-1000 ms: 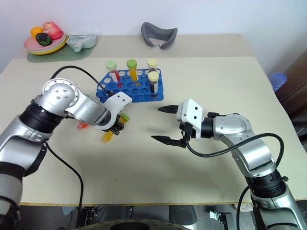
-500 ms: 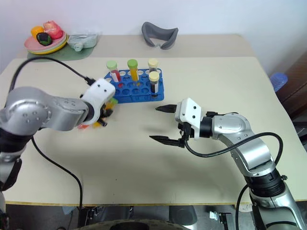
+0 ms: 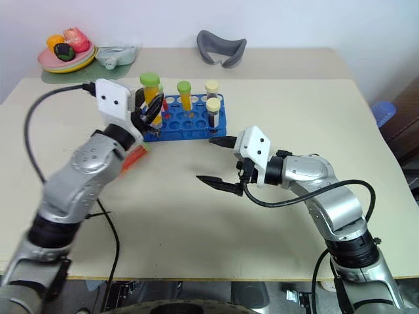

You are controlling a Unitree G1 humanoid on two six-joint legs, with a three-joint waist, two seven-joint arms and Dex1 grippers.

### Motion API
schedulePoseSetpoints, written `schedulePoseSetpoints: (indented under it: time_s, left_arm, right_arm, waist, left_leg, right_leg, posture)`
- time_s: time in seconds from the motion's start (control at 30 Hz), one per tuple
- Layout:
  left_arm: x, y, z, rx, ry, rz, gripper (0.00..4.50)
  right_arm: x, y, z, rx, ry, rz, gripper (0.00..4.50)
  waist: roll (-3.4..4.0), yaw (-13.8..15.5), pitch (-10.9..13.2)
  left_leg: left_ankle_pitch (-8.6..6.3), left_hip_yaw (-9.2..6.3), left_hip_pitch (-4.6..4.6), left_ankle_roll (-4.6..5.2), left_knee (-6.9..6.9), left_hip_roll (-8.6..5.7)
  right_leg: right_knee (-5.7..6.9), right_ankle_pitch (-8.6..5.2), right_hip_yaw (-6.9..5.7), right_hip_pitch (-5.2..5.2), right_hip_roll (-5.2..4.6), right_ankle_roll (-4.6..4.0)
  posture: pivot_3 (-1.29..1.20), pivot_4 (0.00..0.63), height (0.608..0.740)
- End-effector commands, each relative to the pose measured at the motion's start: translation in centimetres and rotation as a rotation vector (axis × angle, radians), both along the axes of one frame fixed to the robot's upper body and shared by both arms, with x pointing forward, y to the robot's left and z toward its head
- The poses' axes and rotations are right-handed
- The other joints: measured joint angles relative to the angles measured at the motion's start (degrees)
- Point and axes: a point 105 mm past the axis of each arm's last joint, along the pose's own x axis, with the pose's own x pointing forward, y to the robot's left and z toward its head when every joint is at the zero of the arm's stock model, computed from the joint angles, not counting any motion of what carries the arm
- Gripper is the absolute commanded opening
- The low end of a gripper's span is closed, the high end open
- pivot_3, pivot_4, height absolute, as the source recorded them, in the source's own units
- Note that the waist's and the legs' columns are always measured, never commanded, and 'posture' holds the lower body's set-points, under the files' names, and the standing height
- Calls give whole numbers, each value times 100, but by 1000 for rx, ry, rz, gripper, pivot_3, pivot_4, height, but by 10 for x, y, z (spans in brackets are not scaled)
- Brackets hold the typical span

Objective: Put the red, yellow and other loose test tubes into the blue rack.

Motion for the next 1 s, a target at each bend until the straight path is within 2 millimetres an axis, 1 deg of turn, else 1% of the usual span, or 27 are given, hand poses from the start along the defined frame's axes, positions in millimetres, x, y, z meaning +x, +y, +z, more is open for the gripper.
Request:
schedulePoseSetpoints:
  time_s: [0.03,0.1,0.17,0.33,0.47,0.57,0.83,1.0]
  left_arm:
    - [3,-18,13,-2,-163,-8,1305]
    - [7,-31,9,11,-196,-38,1305]
    - [11,-41,4,10,-208,-63,1305]
    - [15,-51,-10,8,-208,-108,1305]
    - [20,-50,-22,5,-185,-105,1305]
    - [23,-48,-26,1,-174,-87,1305]
    - [29,-47,-37,0,-134,-61,1305]
    - [31,-44,-40,-3,-127,-34,1305]
  right_arm:
    - [-8,6,13,28,-50,17,4500]
    - [-7,8,14,34,-52,8,4500]
    - [-7,8,15,42,-53,0,4500]
    - [-5,4,16,48,-53,-31,4500]
    - [-1,-6,13,57,-33,-95,4500]
    - [0,-12,8,58,-16,-123,4500]
    - [0,-14,7,63,-13,-142,4500]
    - [1,-14,6,62,-15,-143,4500]
  waist:
    - [0,-1,0]
    - [0,-10,0]
    - [0,-20,0]
    - [0,-47,0]
    - [0,-40,0]
    - [0,-37,0]
    - [1,-38,-1]
    - [1,-45,-1]
  left_leg:
    - [0,0,0,0,0,0]
    - [-1,0,1,2,1,0]
    - [-2,-1,1,3,1,0]
    - [-2,-1,3,3,0,0]
    - [-4,-2,3,7,0,0]
    - [-4,-2,3,8,0,0]
    - [-4,-2,4,7,0,0]
    - [-4,-2,6,7,0,0]
  right_leg:
    - [1,0,0,0,0,0]
    - [2,0,-1,0,0,0]
    - [3,0,-1,0,0,1]
    - [6,0,-1,0,1,1]
    - [7,0,-1,0,1,1]
    - [6,0,-1,1,1,1]
    - [7,1,-1,2,1,1]
    - [8,1,-1,2,1,1]
  posture:
    - [0,150,740]
    - [0,150,740]
    - [0,150,740]
    - [0,150,740]
    - [0,150,740]
    - [0,150,740]
    - [0,150,740]
    - [0,150,740]
